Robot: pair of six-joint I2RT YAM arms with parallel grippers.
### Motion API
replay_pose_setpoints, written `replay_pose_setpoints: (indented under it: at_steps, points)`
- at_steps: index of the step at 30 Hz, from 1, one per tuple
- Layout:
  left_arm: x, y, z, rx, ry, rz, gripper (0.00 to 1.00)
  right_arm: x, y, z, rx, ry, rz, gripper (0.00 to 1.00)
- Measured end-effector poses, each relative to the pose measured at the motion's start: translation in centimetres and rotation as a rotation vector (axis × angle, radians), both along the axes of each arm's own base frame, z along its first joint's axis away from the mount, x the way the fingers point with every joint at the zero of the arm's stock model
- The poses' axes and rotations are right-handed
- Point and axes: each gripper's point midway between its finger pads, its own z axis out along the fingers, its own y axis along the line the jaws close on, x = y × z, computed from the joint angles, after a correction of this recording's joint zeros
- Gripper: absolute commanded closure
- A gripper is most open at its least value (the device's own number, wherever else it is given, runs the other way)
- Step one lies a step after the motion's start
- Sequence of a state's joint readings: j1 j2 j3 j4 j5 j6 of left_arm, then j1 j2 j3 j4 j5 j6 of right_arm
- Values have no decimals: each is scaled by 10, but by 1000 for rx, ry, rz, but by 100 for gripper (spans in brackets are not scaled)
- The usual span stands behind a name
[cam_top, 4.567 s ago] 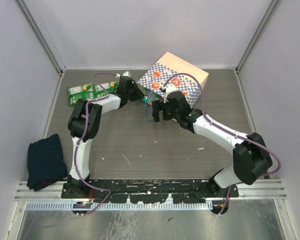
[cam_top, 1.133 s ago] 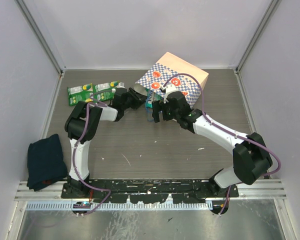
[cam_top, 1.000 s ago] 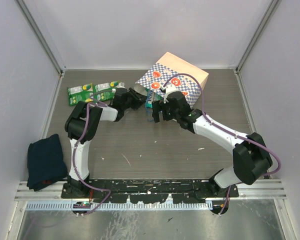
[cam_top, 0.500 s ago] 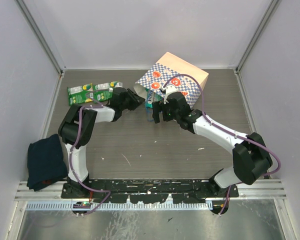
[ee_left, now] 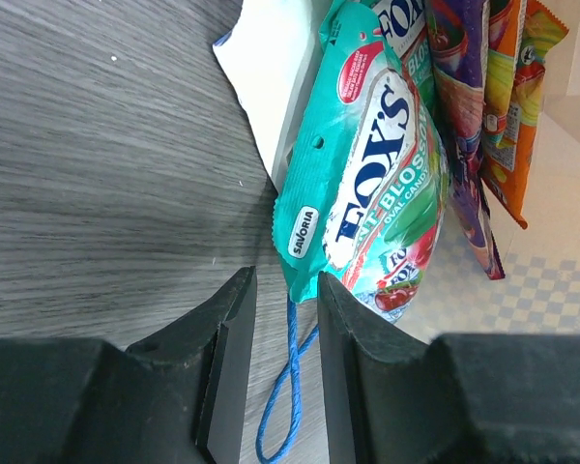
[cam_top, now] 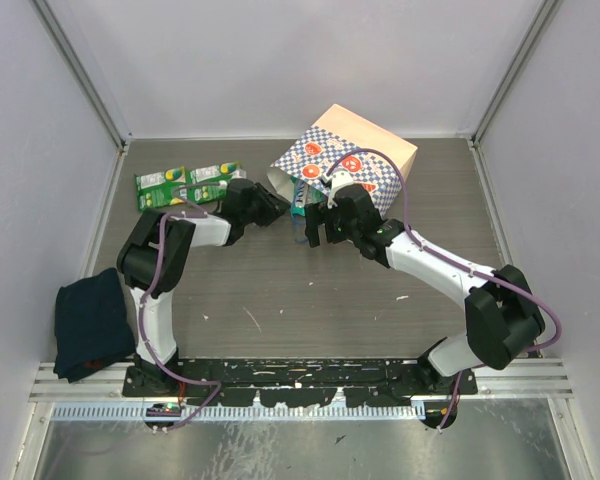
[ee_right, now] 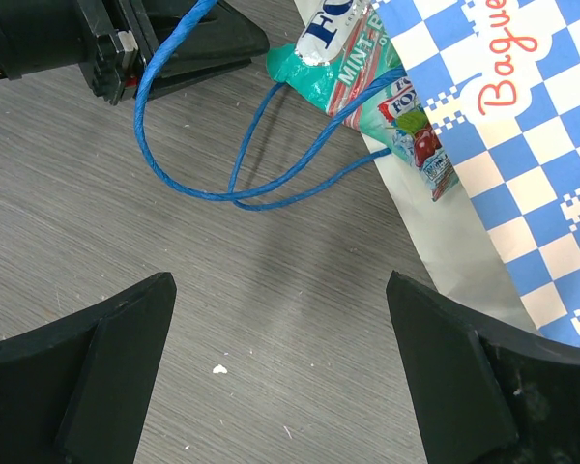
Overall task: Take the snacks out of the paper bag
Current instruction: Take out the snack from the paper bag.
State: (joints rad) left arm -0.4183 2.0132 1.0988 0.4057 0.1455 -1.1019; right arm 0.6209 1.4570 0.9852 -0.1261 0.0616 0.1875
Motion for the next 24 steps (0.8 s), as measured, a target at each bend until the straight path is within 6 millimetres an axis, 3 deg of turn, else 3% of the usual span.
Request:
replay_pose_setpoints:
  at_steps: [17,24]
  points:
    - [-1,-13,4,-4,-3,-25,68,0,0,1,3,-5,0,3]
    - [3,-15,3,-3,-3,-29,78,0,0,1,3,-6,-1,3]
